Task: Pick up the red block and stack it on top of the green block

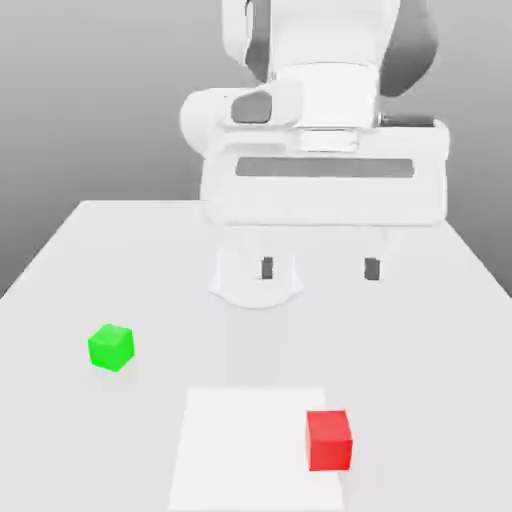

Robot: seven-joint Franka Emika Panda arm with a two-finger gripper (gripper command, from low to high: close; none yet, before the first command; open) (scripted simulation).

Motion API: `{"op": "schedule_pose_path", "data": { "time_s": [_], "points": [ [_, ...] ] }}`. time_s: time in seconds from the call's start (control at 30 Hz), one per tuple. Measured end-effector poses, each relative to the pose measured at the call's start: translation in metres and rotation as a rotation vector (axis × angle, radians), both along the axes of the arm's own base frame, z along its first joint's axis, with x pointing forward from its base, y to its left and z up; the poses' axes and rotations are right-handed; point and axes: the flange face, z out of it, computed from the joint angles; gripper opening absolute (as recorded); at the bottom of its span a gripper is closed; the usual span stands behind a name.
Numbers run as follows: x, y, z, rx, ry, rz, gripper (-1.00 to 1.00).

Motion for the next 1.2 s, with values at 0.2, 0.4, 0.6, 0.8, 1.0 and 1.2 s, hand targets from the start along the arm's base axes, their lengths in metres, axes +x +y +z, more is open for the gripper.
{"op": "schedule_pose_path", "data": {
  "time_s": [0.2, 0.4, 0.6, 0.8, 1.0, 1.2],
  "points": [
    [-0.03, 0.022, -0.118, 0.005, 0.191, 0.017, 0.0],
    [-0.04, 0.024, -0.197, 0.008, 0.238, 0.014, 0.0],
    [-0.041, 0.024, -0.206, 0.008, 0.237, 0.015, -1.0],
    [-0.04, 0.024, -0.169, 0.008, 0.238, 0.014, -1.0],
    [-0.059, -0.1, -0.133, 0.027, 0.229, -0.418, -1.0],
    [-0.126, -0.21, -0.117, 0.078, 0.209, -0.957, -1.0]
  ]
}}
